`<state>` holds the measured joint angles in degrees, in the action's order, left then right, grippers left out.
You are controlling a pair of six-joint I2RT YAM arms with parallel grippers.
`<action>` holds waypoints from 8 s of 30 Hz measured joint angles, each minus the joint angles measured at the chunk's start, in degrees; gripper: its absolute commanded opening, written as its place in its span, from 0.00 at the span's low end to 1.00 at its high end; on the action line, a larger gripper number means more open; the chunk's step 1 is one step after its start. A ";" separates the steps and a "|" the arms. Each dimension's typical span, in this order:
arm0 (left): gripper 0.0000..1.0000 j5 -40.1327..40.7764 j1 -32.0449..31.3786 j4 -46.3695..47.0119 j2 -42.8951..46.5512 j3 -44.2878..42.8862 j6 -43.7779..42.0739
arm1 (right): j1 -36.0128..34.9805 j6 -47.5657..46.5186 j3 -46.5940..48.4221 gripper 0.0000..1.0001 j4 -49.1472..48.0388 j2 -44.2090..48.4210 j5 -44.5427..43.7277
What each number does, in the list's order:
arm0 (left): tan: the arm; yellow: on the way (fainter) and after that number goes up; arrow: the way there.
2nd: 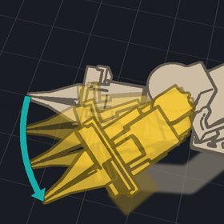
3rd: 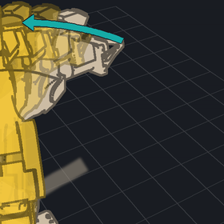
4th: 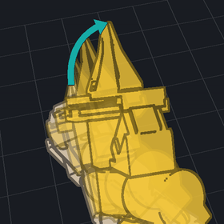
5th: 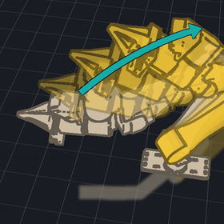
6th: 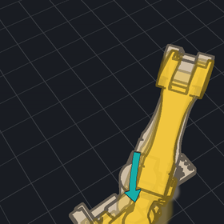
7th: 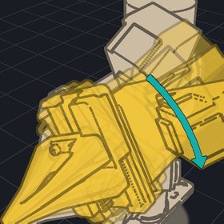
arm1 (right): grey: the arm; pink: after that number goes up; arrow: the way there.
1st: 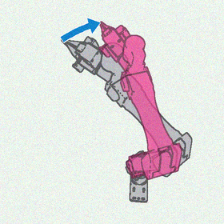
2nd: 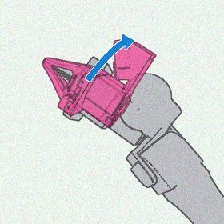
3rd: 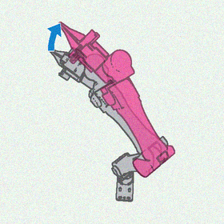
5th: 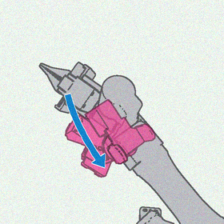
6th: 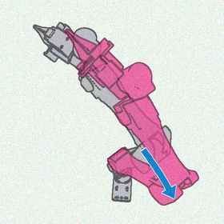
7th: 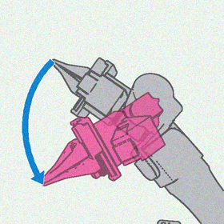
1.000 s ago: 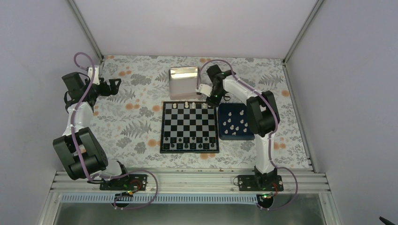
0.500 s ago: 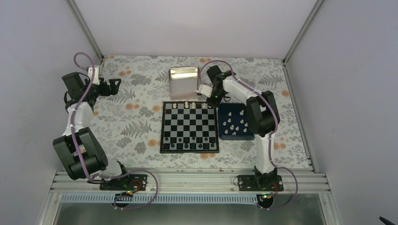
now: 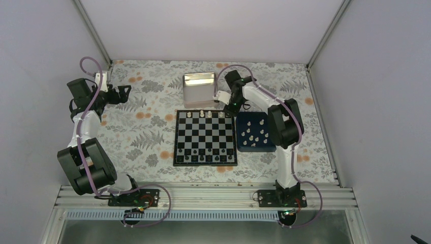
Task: Set up the chess pieces on the board
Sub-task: Place the chess piece on the chessboard, then pick up the chess piece from the storage box, then place the chess piece on the chessboard, then pick up the chess piece from the storage box, then place the chess piece on the chessboard.
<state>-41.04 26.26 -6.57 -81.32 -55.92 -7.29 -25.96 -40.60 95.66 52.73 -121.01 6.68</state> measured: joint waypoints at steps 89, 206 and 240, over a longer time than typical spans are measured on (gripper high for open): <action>1.00 -0.87 0.85 0.00 0.00 0.00 0.00 | -6.99 0.94 16.44 0.08 8.96 -5.25 1.81; 1.00 -2.12 1.66 0.04 -0.07 0.02 0.00 | 13.68 0.17 -25.99 0.15 -11.17 13.53 4.22; 1.00 -2.14 2.05 0.02 -0.07 0.02 0.02 | -0.61 3.26 -12.87 0.07 -4.52 11.50 4.07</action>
<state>-43.18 28.32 -6.55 -81.38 -55.90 -7.27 -26.57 -37.34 82.78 48.21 -109.51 10.74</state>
